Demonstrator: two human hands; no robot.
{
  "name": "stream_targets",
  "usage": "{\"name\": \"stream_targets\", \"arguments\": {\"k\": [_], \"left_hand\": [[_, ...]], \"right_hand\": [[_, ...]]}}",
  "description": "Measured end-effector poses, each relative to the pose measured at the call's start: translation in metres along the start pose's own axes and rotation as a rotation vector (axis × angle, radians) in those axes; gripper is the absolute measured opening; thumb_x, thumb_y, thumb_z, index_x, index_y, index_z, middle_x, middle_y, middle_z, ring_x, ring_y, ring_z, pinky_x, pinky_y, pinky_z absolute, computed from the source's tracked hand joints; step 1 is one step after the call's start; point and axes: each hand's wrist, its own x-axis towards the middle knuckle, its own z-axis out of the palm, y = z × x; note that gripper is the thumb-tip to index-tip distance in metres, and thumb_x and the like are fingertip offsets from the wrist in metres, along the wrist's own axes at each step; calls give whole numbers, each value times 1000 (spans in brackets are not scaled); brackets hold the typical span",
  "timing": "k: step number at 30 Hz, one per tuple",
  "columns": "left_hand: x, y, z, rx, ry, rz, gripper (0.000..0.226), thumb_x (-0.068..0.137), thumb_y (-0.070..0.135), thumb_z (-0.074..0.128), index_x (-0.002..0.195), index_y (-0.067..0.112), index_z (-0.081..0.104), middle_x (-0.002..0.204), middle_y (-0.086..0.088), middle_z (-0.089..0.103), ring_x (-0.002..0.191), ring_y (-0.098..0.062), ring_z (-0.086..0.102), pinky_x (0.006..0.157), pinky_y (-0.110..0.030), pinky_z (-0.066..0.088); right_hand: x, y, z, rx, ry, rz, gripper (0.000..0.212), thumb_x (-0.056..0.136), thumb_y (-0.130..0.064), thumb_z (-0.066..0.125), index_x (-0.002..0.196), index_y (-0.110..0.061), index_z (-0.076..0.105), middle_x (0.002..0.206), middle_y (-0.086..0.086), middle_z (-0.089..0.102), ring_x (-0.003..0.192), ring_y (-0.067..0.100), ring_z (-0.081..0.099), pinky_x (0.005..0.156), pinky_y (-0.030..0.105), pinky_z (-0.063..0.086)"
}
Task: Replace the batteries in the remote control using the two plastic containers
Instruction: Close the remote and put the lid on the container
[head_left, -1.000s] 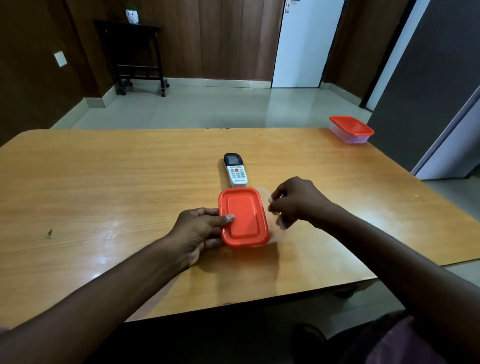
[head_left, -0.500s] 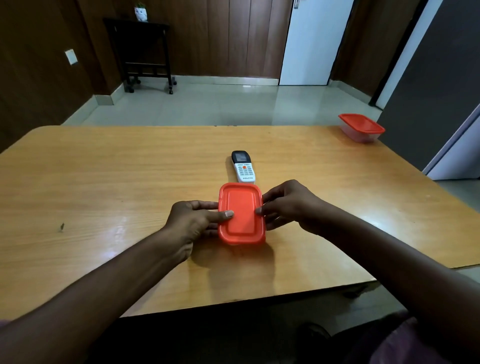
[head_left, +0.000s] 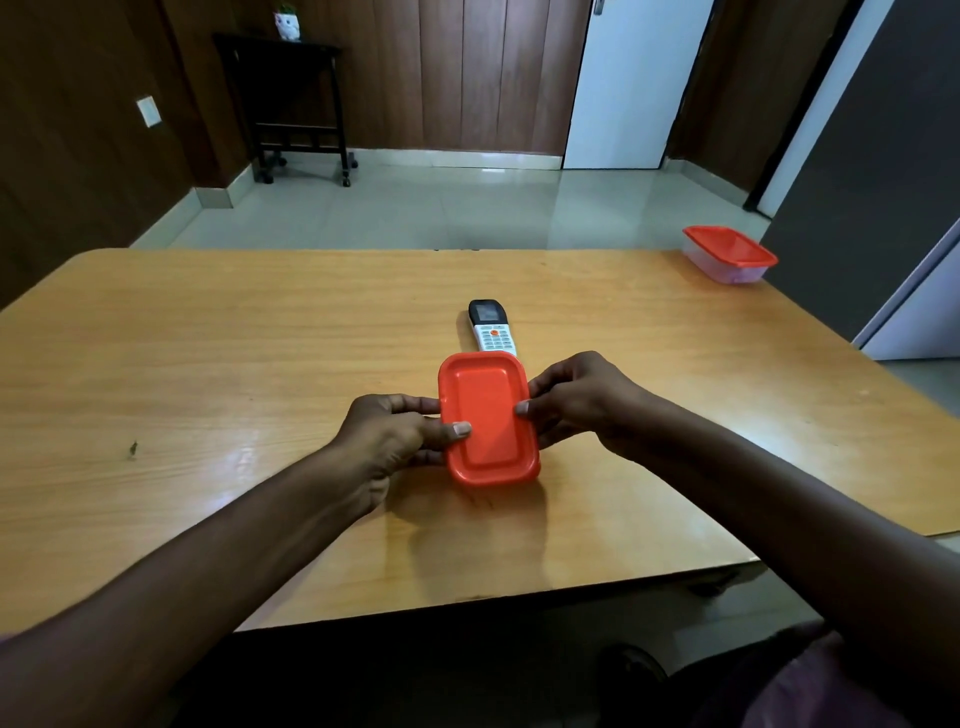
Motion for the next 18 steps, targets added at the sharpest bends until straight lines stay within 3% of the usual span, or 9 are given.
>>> {"name": "stream_targets", "arguments": {"k": [4,12,18], "left_hand": [[-1,2,-5,0,9,19,41,66,-4,88,102,2,67,91,-19,76,68,-28,76,58,-32,63],[6,13,-16,-22,61,200,15,77,3,82,90,3,74,74,-9,73,57,-13,69,56,-26,61],[6,12,-3,83,35,180,11,79,0,80,85,-1,72,74,-14,69,57,-19,65,52,-27,61]], "right_hand": [[-2,-4,1,-23,-44,-18,20,85,2,78,99,12,68,82,22,71,66,28,73,63,36,65],[-11,-10,-3,-26,-165,-100,31,81,-1,81,104,13,66,85,22,70,76,31,72,73,45,65],[-9,-15,-5,45,-118,-178,26,84,-1,78,104,14,70,88,19,71,74,24,72,64,31,63]]}}
